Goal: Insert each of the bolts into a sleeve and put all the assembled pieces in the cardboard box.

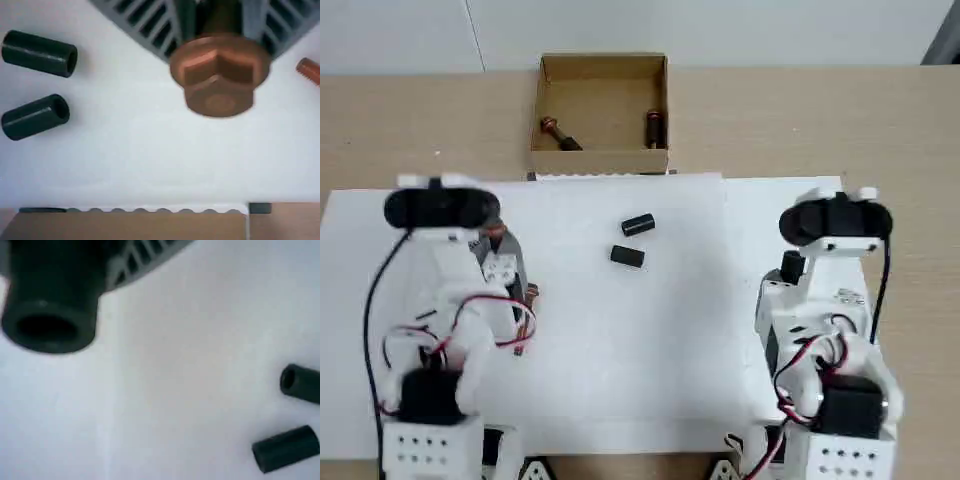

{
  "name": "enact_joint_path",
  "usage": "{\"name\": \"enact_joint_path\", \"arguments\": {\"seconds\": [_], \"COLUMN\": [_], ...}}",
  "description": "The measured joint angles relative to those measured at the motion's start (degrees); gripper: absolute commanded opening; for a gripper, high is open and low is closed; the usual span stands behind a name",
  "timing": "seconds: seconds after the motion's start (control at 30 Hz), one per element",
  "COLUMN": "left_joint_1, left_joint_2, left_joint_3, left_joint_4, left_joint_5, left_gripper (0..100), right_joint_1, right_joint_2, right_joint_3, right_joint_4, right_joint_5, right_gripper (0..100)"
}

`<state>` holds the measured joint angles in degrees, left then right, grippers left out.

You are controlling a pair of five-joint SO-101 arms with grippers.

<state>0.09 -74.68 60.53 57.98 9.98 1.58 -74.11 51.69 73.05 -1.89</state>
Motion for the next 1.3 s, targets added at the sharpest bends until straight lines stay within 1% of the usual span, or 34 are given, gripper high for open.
{"name": "enact_joint_path", "arguments": {"seconds": [0.17,0.37,0.5,0.6,0.8,0.87,1.1,1.2,1.3], "left_joint_1": [2.0,2.3,2.5,4.6,9.1,10.9,17.0,19.2,19.6], "left_joint_2": [-9.3,-20.0,-27.6,-28.4,-28.4,-28.4,-28.4,-28.4,-28.4], "left_joint_3": [7.8,15.4,18.3,18.4,18.9,18.8,18.8,18.8,18.8], "left_joint_4": [-1.9,-4.5,-6.1,-6.1,-9.6,-11.5,-14.5,-14.6,-16.3], "left_joint_5": [0.0,0.1,4.2,8.7,21.8,24.2,25.5,25.6,25.7], "left_gripper": [0,0,0,0,0,0,0,0,0], "right_joint_1": [-6.7,-16.3,-22.4,-27.3,-36.2,-38.8,-43.7,-44.9,-45.2], "right_joint_2": [-6.2,-12.4,-16.7,-20.5,-27.2,-28.6,-28.8,-28.8,-28.8], "right_joint_3": [10.3,21.3,28.4,32.9,38.6,39.3,39.4,39.4,39.4], "right_joint_4": [-6.9,-17.6,-25.1,-29.2,-30.9,-30.9,-32.4,-32.4,-33.0], "right_joint_5": [0.0,0.0,0.0,0.0,0.0,0.0,0.0,1.8,3.1], "right_gripper": [0.2,0.2,0.2,0.2,0.2,0.2,0.2,0.2,0.2]}}
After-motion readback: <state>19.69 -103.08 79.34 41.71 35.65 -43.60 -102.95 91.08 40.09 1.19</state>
